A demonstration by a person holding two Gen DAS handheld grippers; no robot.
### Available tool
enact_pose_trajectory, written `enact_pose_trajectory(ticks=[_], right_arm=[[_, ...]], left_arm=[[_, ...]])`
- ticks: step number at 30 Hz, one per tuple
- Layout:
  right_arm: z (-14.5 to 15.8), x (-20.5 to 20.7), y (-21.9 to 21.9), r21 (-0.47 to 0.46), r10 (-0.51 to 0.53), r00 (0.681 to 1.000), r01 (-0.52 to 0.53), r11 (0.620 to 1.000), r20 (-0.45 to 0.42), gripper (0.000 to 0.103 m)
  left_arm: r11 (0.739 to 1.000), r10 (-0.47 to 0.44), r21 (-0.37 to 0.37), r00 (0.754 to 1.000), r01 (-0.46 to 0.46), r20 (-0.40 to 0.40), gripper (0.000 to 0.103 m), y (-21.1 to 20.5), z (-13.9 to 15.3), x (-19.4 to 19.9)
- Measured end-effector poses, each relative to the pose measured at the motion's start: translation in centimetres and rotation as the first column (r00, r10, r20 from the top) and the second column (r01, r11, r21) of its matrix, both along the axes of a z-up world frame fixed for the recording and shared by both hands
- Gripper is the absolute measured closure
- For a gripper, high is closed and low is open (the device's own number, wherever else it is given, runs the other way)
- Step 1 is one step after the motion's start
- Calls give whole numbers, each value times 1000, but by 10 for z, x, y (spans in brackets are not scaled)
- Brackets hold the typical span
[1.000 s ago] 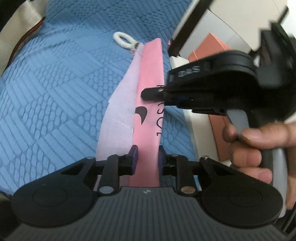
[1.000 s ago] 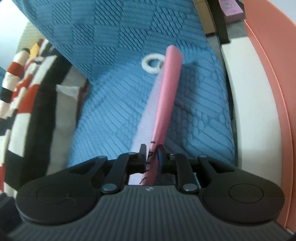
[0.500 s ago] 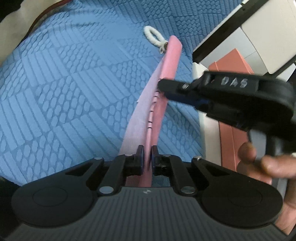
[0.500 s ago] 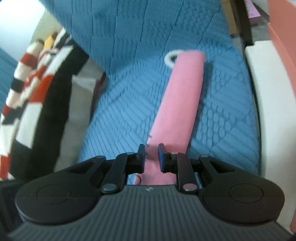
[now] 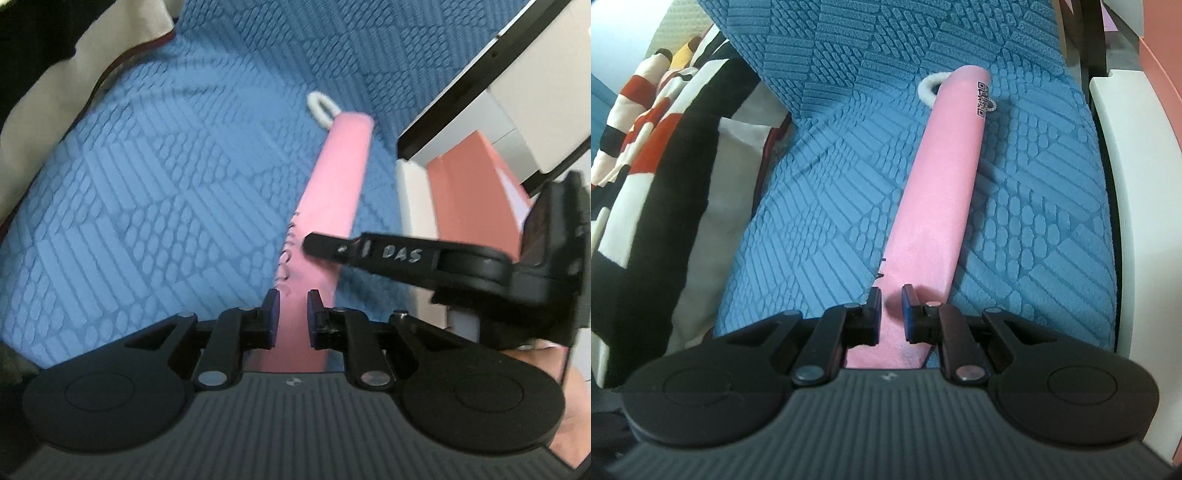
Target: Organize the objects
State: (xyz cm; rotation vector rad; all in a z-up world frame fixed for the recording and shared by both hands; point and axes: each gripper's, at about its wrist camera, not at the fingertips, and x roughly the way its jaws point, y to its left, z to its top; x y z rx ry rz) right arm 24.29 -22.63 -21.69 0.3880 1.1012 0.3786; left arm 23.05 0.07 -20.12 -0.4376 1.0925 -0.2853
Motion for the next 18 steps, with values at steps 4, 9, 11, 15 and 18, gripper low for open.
enact_pose_trajectory(ticks=[4, 9, 11, 15, 18], right_arm=[[0, 1, -1, 10, -9, 1000, 9, 1000, -6, 90], [4, 2, -5, 27, -20, 1000, 20, 999, 6, 87], [8, 5, -11, 20, -45, 999, 44, 999, 30, 86], [12, 16, -24, 8, -104, 992, 104, 995, 67, 62], [7, 28, -30, 0, -134, 989, 134, 991, 58, 59]], left_arm=[[1000, -23, 0, 1000, 23, 7, 86, -5, -2, 3], [997, -52, 49, 998, 53, -22, 86, -20, -20, 7], [996, -59, 64, 998, 59, -12, 86, -22, -22, 5], [997, -57, 59, 998, 58, -25, 86, -20, -23, 7], [997, -54, 51, 998, 55, -34, 86, -18, -23, 9]])
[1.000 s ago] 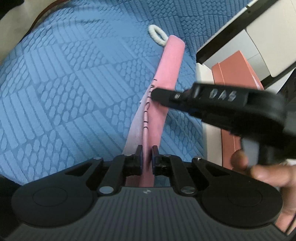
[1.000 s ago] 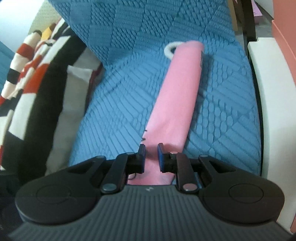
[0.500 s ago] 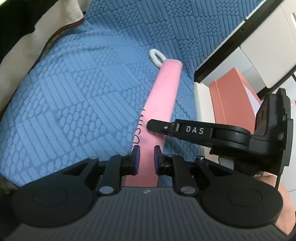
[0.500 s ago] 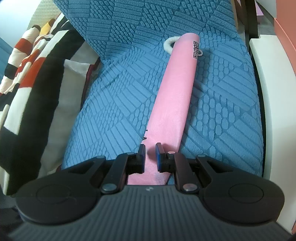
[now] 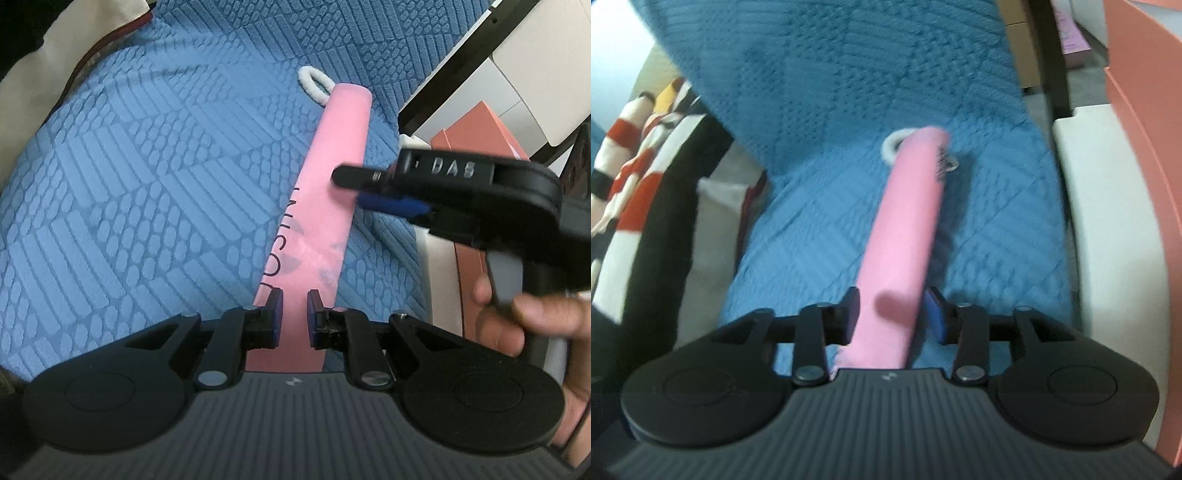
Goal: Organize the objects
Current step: 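Lift the rolled pink bag off the seat with the right gripper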
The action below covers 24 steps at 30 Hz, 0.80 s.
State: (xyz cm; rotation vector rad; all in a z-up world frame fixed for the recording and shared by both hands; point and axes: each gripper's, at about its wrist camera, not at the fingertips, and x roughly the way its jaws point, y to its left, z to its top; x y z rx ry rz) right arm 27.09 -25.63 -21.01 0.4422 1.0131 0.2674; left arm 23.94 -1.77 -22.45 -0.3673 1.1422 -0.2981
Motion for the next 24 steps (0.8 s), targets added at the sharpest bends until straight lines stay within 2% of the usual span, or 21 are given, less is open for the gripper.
enact_pose_trajectory(ticks=[6, 12, 13, 15, 18, 24], right_arm=[[-8, 18, 1, 54, 29, 999, -28, 998, -16, 59], [-11, 27, 11, 45, 59, 998, -59, 997, -8, 61], [-10, 26, 11, 39, 66, 998, -66, 997, -4, 62], [-7, 24, 12, 40, 82, 996, -83, 996, 18, 74], [2, 15, 7, 76, 102, 993, -106, 991, 64, 82], [27, -11, 1, 114, 175, 972, -194, 974, 156, 89]], left_arm=[[1000, 2, -21, 1000, -2, -17, 87, 4, 0, 2], [999, 11, -43, 1000, -12, -27, 87, 9, -1, 3], [999, 12, -44, 1000, -13, -27, 88, 10, -1, 2], [999, 20, -50, 999, -21, -29, 89, 11, -1, 2], [997, 39, -60, 999, -40, -32, 92, 13, -3, 2], [994, 71, -82, 997, -73, -29, 94, 17, -4, -3]])
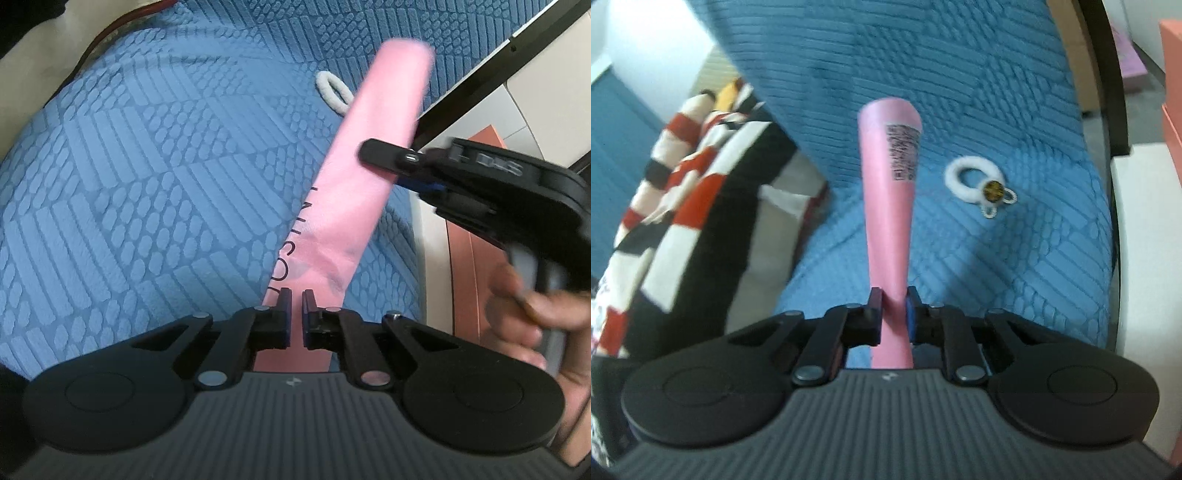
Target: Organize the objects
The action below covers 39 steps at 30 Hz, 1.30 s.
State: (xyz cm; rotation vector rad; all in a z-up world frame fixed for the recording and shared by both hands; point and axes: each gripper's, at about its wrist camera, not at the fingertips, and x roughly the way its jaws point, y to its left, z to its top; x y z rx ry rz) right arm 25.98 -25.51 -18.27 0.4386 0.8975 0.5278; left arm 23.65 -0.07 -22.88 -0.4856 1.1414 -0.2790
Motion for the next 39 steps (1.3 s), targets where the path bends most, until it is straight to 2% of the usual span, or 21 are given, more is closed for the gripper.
enact_pose_trajectory(ticks=[3, 12, 17, 24, 30, 35, 39], right_arm=[[9, -16, -2, 14, 40, 999, -41, 999, 33, 89], [22, -49, 9, -35, 160, 982, -157, 987, 105, 91], [23, -57, 11, -52, 183, 977, -178, 983, 108, 91], [25, -64, 17, -76, 221, 969, -214, 974, 109, 91], [26, -72, 20, -93, 256, 960, -246, 965, 112, 91], [24, -83, 28, -127, 318, 942, -304, 944, 111, 91], [22, -90, 34, -162, 367, 924, -348, 924, 106, 91]], left_arm=[[1000, 12, -6, 1000, -12, 3, 94, 0, 0, -2], [999, 41, -24, 999, -41, 2, 94, 1, -2, -6], [997, 60, -52, 998, -60, -10, 94, 6, -2, -6], [998, 54, -38, 998, -54, -14, 94, 6, 1, -7], [993, 118, -20, 993, -118, -19, 94, 25, 9, -8], [979, 188, -84, 982, -188, -5, 94, 50, 19, -9], [976, 172, -137, 985, -167, 23, 94, 57, 29, -8]])
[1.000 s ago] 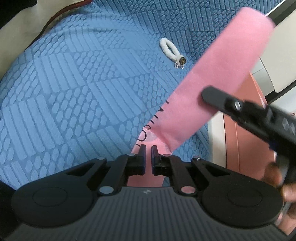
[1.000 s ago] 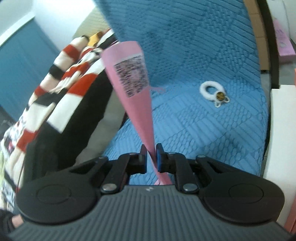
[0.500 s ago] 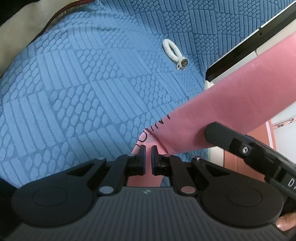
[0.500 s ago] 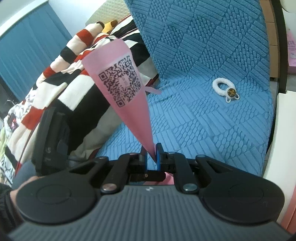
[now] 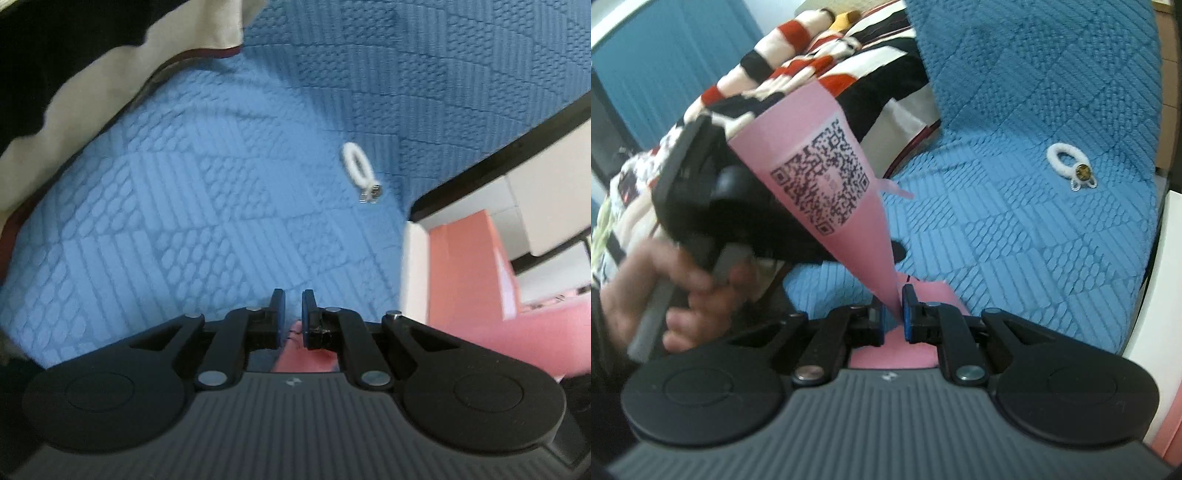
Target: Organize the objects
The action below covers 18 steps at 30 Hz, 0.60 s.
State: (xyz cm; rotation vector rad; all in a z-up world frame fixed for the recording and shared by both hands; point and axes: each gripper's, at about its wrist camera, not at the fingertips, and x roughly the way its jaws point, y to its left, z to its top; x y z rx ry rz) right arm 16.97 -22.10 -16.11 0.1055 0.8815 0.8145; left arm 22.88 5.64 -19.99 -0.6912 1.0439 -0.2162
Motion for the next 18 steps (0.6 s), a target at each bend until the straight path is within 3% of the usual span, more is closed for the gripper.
enact_pose_trajectory(ticks=[11, 18], right_arm=[[-16, -10, 20, -92, 116, 993, -117, 989, -21, 91], [-31, -13, 26, -152, 142, 988, -149, 977, -56, 90]], left_arm=[[986, -159, -44, 987, 159, 17, 94, -26, -3, 6], [956, -290, 28, 956, 291, -36, 94, -52, -13, 5]])
